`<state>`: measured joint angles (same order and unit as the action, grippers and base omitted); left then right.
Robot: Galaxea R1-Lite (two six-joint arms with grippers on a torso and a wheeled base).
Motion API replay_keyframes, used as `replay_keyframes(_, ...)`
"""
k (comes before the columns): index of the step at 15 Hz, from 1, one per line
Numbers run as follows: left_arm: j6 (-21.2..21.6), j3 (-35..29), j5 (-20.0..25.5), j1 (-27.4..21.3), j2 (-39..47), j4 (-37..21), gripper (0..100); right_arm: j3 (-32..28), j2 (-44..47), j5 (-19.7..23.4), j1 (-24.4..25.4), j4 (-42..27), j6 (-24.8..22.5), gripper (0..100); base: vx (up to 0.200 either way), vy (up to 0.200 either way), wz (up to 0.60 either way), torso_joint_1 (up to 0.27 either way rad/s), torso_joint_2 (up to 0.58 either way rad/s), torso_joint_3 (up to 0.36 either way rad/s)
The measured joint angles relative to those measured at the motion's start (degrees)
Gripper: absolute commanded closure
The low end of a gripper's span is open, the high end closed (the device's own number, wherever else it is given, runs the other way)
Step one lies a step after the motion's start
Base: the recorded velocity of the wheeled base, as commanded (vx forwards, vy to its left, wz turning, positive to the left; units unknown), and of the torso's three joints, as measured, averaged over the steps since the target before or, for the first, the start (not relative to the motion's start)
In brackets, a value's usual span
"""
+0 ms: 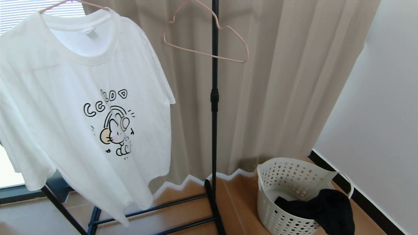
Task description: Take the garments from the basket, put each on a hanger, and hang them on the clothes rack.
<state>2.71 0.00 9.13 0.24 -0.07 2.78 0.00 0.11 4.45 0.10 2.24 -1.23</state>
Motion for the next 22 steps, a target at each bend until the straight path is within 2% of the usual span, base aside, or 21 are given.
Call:
replay_keyframes(14, 0.0, 0.0, 0.0, 0.0, 0.0, 0.0, 0, 0.0, 0.0, 0.0, 0.0, 0.0, -0.1, 0, 0.000, 0.000, 0.00, 0.000, 0.00, 0.000)
replay_keyframes(18, 0.0, 0.0, 0.0, 0.0, 0.0, 0.0, 0, 0.0, 0.0, 0.0, 0.0, 0.0, -0.1, 0, 0.000, 0.000, -0.45, 0.004, 0.00, 0.002)
replay_keyframes(22, 0.0, 0.0, 0.0, -0.1, 0.0, -0.1, 0, 0.0, 0.0, 0.0, -0.1, 0.0, -0.1, 0, 0.000, -0.200, 0.00, -0.001, 0.00, 0.007)
